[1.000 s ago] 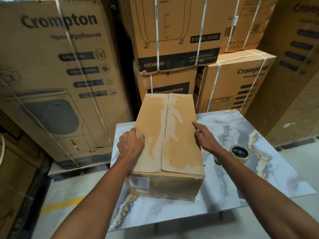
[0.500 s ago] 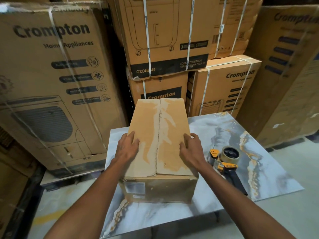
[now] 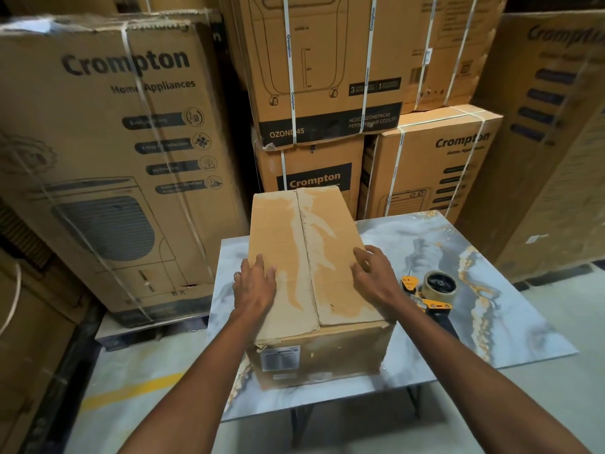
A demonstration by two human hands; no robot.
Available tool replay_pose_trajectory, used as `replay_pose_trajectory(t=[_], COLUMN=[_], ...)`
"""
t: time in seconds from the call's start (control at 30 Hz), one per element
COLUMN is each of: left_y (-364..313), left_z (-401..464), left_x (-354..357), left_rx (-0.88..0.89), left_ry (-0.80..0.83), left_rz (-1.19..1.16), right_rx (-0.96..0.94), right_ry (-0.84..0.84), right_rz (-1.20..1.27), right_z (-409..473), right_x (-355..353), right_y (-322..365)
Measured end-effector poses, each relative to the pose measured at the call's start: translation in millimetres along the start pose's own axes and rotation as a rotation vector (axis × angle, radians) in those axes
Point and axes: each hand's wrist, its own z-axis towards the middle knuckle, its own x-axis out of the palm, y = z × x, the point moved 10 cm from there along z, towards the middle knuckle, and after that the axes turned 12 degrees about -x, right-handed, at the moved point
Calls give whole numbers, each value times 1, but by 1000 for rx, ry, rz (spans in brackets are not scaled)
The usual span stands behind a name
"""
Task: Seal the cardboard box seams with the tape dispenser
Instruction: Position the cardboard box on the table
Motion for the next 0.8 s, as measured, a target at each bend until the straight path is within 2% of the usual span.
replay_pose_trajectory(t=[0.57, 0.7, 0.8], left_y=[9, -14, -40], left_z=[-45, -48, -47], left_x=[-4, -9, -2], left_rx=[-12, 69, 171], left_ry=[-57, -105, -63], left_rz=[55, 46, 20], right_rx=[-22, 108, 150], right_ry=[30, -66, -87], right_rz=[-33, 171, 146], right_z=[-33, -33, -35], right_x=[-10, -20, -31], right_y=[4, -22, -49])
